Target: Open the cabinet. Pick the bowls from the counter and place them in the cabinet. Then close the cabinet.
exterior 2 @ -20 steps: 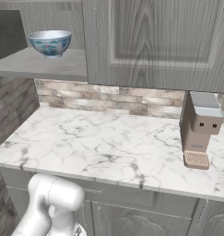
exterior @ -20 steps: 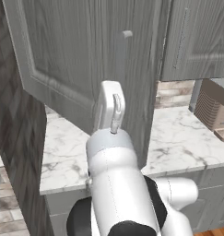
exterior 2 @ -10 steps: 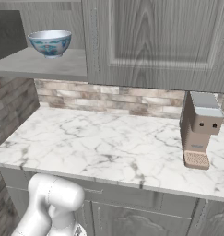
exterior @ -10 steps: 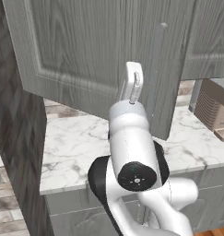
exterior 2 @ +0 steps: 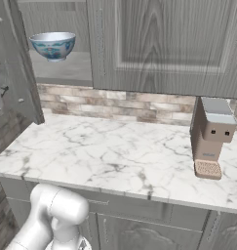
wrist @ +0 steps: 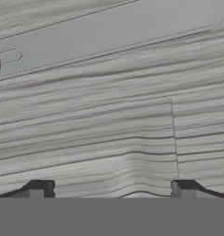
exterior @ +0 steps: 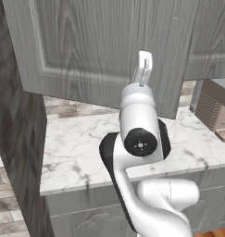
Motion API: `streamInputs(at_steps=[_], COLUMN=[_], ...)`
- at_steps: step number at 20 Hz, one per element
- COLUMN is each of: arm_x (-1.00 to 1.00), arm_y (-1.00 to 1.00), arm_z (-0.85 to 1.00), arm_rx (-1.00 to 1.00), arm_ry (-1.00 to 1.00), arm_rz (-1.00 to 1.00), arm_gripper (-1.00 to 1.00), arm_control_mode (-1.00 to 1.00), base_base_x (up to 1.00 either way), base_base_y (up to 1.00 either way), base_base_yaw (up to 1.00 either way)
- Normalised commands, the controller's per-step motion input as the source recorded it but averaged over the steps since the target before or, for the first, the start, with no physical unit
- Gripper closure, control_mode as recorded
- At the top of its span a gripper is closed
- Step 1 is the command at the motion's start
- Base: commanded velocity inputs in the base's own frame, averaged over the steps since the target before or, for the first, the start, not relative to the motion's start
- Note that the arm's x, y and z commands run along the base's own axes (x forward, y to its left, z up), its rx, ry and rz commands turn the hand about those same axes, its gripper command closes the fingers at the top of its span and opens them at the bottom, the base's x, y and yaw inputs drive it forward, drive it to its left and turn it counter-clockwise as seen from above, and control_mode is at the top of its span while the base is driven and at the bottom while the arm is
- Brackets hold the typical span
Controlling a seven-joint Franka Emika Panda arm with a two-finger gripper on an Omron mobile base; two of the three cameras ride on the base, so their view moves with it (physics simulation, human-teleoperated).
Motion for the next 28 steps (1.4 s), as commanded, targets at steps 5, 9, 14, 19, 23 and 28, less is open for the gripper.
streamInputs(at_steps=[5, 9, 14, 19, 23, 28], arm_x=[0.86, 0.88, 0.8, 0.86, 0.95, 0.92], arm_y=[-0.34, -0.24, -0.09, 0.0, 0.0, 0.0], arm_z=[0.0, 0.0, 0.0, -0.01, -0.05, -0.07], arm_rx=[0.08, 0.05, 0.02, 0.0, 0.0, 0.0], arm_ry=[-0.01, 0.0, 0.0, 0.0, 0.0, 0.0], arm_rz=[-0.05, 0.0, 0.0, 0.0, 0.0, 0.0], arm_gripper=[-1.0, -1.0, -1.0, -1.0, -1.0, -1.0], arm_control_mode=[-1.0, -1.0, -1.0, -1.0, -1.0, -1.0], base_base_x=[0.0, 0.0, 0.0, 0.0, 0.0, 0.0], base_base_y=[0.0, 0.0, 0.0, 0.0, 0.0, 0.0], base_base_yaw=[0.0, 0.0, 0.0, 0.0, 0.0, 0.0])
